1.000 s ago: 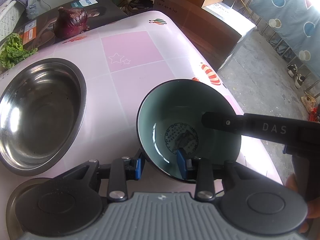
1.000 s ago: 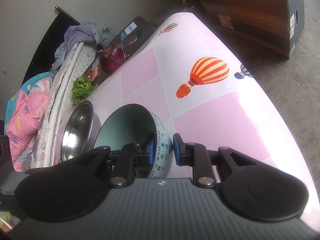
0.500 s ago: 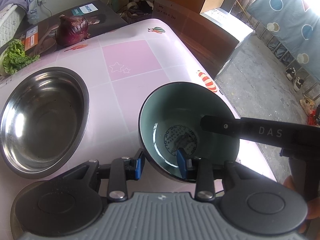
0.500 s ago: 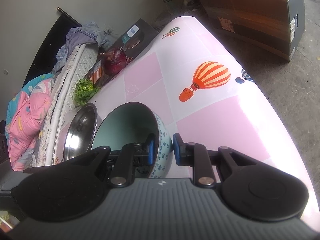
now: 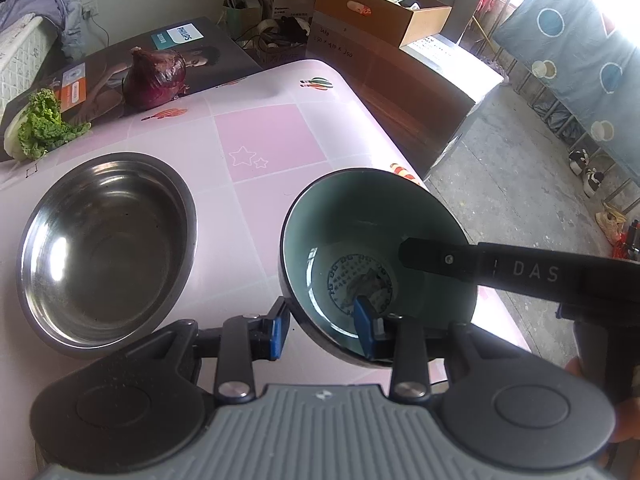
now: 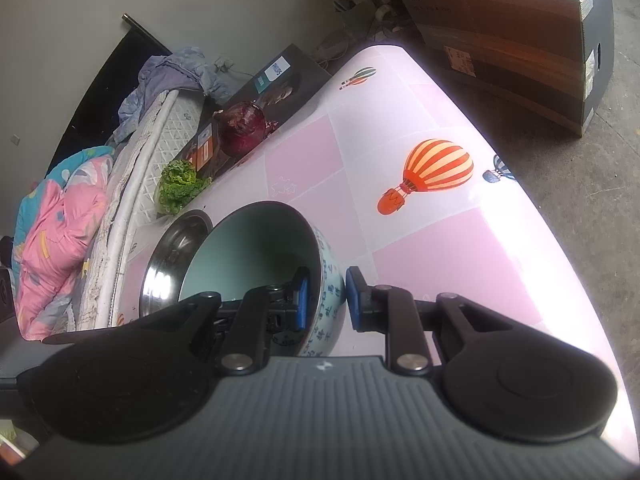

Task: Organize plates and bowls
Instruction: 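Lift the green bowl with the right tool toward the left tool's stainless bowl, then lower the green bowl into the stainless bowl held by the left tool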

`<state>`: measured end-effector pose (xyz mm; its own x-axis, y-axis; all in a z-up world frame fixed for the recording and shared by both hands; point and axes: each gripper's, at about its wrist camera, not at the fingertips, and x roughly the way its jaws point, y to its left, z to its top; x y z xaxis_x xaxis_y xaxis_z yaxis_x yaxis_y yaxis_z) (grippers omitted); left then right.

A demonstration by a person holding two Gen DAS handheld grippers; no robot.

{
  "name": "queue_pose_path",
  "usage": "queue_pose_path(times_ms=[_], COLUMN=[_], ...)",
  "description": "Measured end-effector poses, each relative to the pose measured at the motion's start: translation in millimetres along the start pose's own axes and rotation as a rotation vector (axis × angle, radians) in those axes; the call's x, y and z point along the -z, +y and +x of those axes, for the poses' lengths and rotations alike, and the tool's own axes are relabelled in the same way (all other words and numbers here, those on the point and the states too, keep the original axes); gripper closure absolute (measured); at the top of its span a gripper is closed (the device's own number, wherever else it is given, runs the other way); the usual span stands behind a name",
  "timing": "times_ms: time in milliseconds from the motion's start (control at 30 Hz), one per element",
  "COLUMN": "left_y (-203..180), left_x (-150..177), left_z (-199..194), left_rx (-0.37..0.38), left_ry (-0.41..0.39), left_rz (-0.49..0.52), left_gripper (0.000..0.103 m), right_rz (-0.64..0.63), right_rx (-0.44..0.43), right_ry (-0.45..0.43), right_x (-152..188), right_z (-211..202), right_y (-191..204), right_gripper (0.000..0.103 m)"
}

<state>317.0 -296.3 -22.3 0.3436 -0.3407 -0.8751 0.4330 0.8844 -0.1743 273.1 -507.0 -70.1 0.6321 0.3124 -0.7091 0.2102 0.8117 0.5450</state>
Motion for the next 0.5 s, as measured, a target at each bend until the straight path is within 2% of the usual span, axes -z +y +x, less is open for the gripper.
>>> queue_pose_path(times_ms=[300, 500], left_y=[20, 47], left_x=[-4, -8], left_z=[-27, -44], left_rx=[-0.006, -0.016], left_ry=[-0.056, -0.084], left_rz=[-0.032, -0.069], left_gripper=[0.068, 0.067], right_rz=[-0.041, -0.075], right_rx=[-0.011, -0.035], right_ry=[-0.004, 0.01], right_x=[-7, -12], right_z=[-5, 7], right_y=[34, 64], right_gripper=[0.083, 0.083])
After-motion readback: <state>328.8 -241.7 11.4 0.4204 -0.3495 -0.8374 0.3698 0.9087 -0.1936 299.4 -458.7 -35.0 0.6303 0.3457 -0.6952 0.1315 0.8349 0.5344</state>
